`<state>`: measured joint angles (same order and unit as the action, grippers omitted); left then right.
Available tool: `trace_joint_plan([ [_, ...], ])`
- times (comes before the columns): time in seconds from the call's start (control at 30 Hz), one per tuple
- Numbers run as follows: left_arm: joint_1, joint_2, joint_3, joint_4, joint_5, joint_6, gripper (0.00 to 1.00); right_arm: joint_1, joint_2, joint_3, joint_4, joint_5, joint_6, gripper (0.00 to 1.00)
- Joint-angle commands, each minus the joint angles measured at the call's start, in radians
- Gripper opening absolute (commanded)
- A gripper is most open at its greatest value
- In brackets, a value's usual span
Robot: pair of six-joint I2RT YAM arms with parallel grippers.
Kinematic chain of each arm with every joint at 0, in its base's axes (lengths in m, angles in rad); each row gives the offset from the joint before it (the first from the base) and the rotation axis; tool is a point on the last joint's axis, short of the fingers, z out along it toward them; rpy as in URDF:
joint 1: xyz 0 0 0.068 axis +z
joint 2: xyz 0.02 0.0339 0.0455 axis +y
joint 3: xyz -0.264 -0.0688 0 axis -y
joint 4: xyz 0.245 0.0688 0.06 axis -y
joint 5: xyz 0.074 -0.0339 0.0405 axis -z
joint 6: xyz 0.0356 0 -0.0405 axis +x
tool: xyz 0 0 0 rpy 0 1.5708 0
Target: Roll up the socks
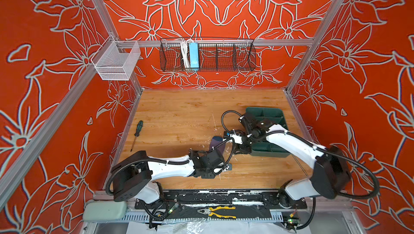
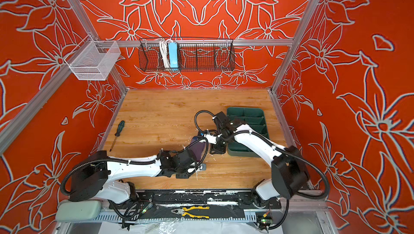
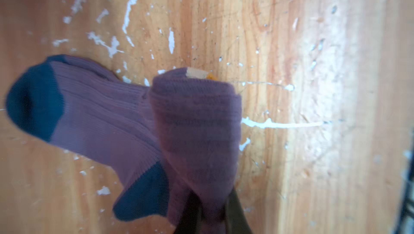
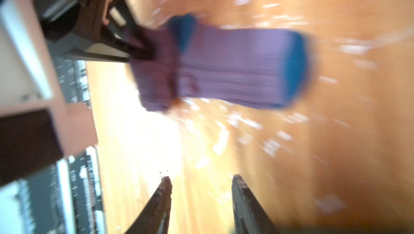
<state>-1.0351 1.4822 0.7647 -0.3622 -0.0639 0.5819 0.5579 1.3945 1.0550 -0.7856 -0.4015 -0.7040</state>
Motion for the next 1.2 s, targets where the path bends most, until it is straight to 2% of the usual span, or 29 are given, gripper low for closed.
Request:
trace_joint_plan([
  [0.0, 0.087, 0.073, 0.101, -0.248, 0.305, 0.074, 0.07, -0.041, -0.161, -0.054, 0.118, 0.119, 0.099, 0.52],
  [0.1, 0.185, 0.198, 0.241, -0.410, 0.459, 0.113, 0.08, -0.054, -0.331, -0.129, 0.242, 0.266, 0.146, 0.56],
  [0.2, 0.250, 0.338, 0.382, -0.525, 0.539, 0.104, 0.08, -0.055, -0.477, -0.160, 0.286, 0.269, 0.118, 0.55],
  [0.27, 0.277, 0.414, 0.457, -0.591, 0.578, 0.103, 0.08, -0.053, -0.567, -0.174, 0.283, 0.193, 0.064, 0.55],
  [0.4, 0.309, 0.504, 0.538, -0.663, 0.626, 0.105, 0.08, -0.023, -0.756, -0.292, 0.306, -0.043, -0.080, 0.54],
  [0.47, 0.321, 0.518, 0.556, -0.680, 0.641, 0.111, 0.08, 0.032, -0.788, -0.350, 0.305, -0.045, -0.099, 0.54],
  [0.6, 0.330, 0.531, 0.566, -0.688, 0.647, 0.104, 0.08, 0.254, -0.683, -0.409, 0.263, 0.146, -0.139, 0.58],
  [0.73, 0.331, 0.551, 0.582, -0.696, 0.643, 0.095, 0.08, 0.405, -0.519, -0.451, 0.442, 0.272, -0.140, 0.61],
  [0.83, 0.333, 0.560, 0.591, -0.701, 0.641, 0.093, 0.08, 0.454, -0.365, -0.440, 0.577, 0.296, -0.142, 0.61],
  [0.93, 0.334, 0.561, 0.593, -0.700, 0.641, 0.090, 0.08, 0.485, -0.225, -0.403, 0.630, 0.335, -0.145, 0.60],
  [1.17, 0.339, 0.551, 0.586, -0.694, 0.643, 0.088, 0.08, 0.499, -0.063, -0.463, 0.781, 0.413, -0.129, 0.57],
])
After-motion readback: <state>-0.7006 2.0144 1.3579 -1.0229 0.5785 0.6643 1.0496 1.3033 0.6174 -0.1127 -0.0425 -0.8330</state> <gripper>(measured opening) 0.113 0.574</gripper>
